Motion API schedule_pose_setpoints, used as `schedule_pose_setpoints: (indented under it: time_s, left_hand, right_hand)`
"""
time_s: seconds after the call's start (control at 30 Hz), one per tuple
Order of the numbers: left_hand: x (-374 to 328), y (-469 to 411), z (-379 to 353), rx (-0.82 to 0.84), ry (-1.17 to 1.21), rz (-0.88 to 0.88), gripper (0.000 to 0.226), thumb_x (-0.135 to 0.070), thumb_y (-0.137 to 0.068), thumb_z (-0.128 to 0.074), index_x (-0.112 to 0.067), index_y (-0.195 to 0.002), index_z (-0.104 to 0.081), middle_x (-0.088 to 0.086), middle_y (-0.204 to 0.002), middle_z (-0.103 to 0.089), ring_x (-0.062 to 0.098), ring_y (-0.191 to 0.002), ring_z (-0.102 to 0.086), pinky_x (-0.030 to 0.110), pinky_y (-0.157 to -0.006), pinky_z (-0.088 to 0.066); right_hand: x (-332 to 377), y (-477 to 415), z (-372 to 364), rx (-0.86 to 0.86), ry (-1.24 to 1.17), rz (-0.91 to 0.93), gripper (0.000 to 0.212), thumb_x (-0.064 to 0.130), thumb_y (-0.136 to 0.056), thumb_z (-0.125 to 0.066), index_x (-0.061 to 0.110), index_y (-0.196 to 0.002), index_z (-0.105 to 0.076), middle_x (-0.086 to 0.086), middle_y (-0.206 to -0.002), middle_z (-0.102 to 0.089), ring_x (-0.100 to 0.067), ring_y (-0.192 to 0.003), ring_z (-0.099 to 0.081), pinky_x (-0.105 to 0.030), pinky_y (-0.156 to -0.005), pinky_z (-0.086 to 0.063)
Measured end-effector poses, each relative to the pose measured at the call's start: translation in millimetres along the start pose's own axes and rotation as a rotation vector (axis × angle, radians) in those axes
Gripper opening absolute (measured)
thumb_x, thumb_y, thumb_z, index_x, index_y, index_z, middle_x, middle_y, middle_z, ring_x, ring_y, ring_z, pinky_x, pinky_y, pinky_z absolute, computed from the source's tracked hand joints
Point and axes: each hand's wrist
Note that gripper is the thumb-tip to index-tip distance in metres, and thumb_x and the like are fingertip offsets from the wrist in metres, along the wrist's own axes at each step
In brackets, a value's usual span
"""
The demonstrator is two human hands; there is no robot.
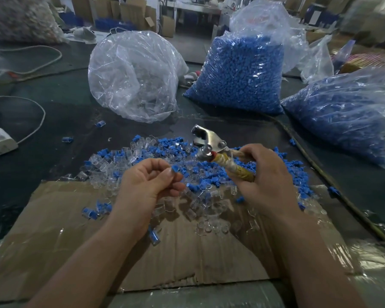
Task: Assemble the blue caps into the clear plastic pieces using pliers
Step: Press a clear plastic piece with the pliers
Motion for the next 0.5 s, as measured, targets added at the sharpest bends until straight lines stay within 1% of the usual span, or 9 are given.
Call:
schedule_pose_setpoints:
  time_s: [0.13, 0.2, 0.23, 0.27, 0.3, 0.33, 0.37, 0.43, 0.5]
  left_hand:
    - [0.6, -0.7, -3.0, -0.048, -0.010, -0.126, 0.010, 0.000, -0.084, -0.049, -0.007, -0.081, -0.055, 0.002, -0.065, -0.069, 0.013, -0.059, -0.066, 0.019, -0.054, -0.053]
    - [1.1, -0.8, -4.3, -0.069, 0.000, -0.174, 0.005, -0.005, -0.081, -0.051, -0.008, -0.081, -0.055, 0.002, -0.067, -0.069, 0.013, -0.061, -0.066, 0.019, -0.055, -0.053]
    - [1.1, -0.7, -4.6, -0.082, 0.011, -0.193, 0.004, -0.008, -0.079, -0.052, -0.009, -0.081, -0.055, 0.002, -0.068, -0.069, 0.013, -0.061, -0.066, 0.019, -0.055, -0.053]
    - [1.0, -0.8, -5.0, -0.097, 0.021, -0.210, 0.005, -0.012, -0.077, -0.053, -0.011, -0.081, -0.056, 0.002, -0.068, -0.069, 0.013, -0.061, -0.065, 0.019, -0.055, -0.052]
    - [1.0, -0.7, -5.3, -0.110, 0.032, -0.226, 0.006, -0.014, -0.075, -0.053, -0.012, -0.080, -0.056, 0.002, -0.068, -0.069, 0.014, -0.061, -0.064, 0.020, -0.054, -0.052]
    - [1.1, -0.8, -5.4, -0.123, 0.038, -0.239, 0.007, -0.016, -0.073, -0.054, -0.013, -0.079, -0.056, 0.002, -0.068, -0.068, 0.013, -0.061, -0.064, 0.020, -0.054, -0.052]
    - [1.0, -0.7, -5.1, -0.132, 0.035, -0.250, 0.008, -0.018, -0.072, -0.054, -0.014, -0.079, -0.057, 0.001, -0.068, -0.068, 0.013, -0.062, -0.063, 0.020, -0.055, -0.052]
    - [0.8, -0.3, -5.1, -0.144, 0.014, -0.271, 0.009, -0.020, -0.072, -0.054, -0.015, -0.079, -0.057, -0.001, -0.068, -0.068, 0.012, -0.063, -0.063, 0.019, -0.056, -0.052]
    - [0.5, 0.7, -5.8, -0.153, 0.003, -0.288, 0.012, -0.022, -0.071, -0.055, -0.014, -0.080, -0.057, 0.001, -0.069, -0.068, 0.013, -0.064, -0.063, 0.019, -0.057, -0.053]
  right_hand:
    - [15.1, 6.0, -0.4, -0.043, 0.019, 0.056, 0.034, 0.024, -0.067, -0.073, 0.016, -0.098, -0.061, 0.007, -0.088, -0.057, -0.016, -0.090, -0.045, -0.030, -0.085, -0.026]
    - [22.2, 8.5, -1.4, -0.049, 0.045, 0.069, 0.038, 0.023, -0.065, -0.075, 0.016, -0.100, -0.062, 0.006, -0.088, -0.058, -0.019, -0.093, -0.048, -0.030, -0.085, -0.023]
    - [25.8, 9.4, -1.7, -0.042, 0.053, 0.073, 0.039, 0.025, -0.066, -0.075, 0.016, -0.101, -0.062, 0.005, -0.089, -0.058, -0.020, -0.095, -0.048, -0.031, -0.086, -0.024]
    - [29.0, 10.1, -1.8, -0.021, 0.059, 0.076, 0.038, 0.031, -0.069, -0.069, 0.016, -0.103, -0.061, 0.004, -0.091, -0.058, -0.021, -0.097, -0.048, -0.031, -0.087, -0.024]
    - [31.8, 10.5, -1.6, 0.008, 0.070, 0.076, 0.042, 0.040, -0.072, -0.060, 0.016, -0.106, -0.060, 0.004, -0.094, -0.058, -0.020, -0.099, -0.046, -0.032, -0.090, -0.026]
    - [33.7, 11.0, -2.2, 0.045, 0.086, 0.079, 0.049, 0.047, -0.073, -0.049, 0.016, -0.110, -0.059, 0.003, -0.098, -0.057, -0.019, -0.102, -0.044, -0.034, -0.095, -0.026]
    - [34.7, 11.4, -2.9, 0.089, 0.100, 0.079, 0.056, 0.051, -0.073, -0.044, 0.016, -0.115, -0.056, 0.003, -0.103, -0.055, -0.018, -0.105, -0.043, -0.038, -0.101, -0.025]
    - [34.9, 11.7, -4.3, 0.158, 0.114, 0.066, 0.062, 0.050, -0.072, -0.043, 0.017, -0.125, -0.049, 0.002, -0.113, -0.051, -0.017, -0.114, -0.039, -0.042, -0.111, -0.015]
    - [33.8, 11.8, -5.4, 0.180, 0.114, 0.061, 0.066, 0.049, -0.072, -0.041, 0.019, -0.131, -0.043, 0.003, -0.121, -0.047, -0.014, -0.121, -0.033, -0.039, -0.114, -0.001]
Point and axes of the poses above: each hand's wrist, its own y-axis away from the middle knuckle, its own z-axis out of the back of the hand, x = y × z
